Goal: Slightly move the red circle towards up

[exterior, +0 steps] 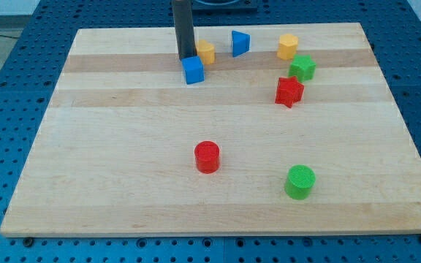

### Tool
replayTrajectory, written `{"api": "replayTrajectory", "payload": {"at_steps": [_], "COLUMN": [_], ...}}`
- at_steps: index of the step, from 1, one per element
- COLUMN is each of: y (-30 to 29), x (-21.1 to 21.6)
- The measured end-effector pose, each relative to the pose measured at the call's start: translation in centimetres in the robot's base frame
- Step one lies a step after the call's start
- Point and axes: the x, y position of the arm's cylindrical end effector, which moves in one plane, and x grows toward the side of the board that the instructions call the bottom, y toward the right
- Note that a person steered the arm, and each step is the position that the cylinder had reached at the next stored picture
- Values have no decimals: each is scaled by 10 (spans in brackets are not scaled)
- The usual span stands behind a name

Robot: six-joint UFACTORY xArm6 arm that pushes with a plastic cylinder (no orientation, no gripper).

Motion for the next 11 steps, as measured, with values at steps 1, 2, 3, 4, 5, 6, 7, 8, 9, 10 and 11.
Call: {"api": "replayTrajectory", "payload": {"at_steps": [1, 2, 3, 4, 5, 6, 7, 8, 9, 10, 11], "y": [2, -33, -72, -54, 22, 98, 123, 88, 53, 59, 54], "x": [-1, 19, 77, 123, 159, 189, 225, 275, 286, 244, 223]}}
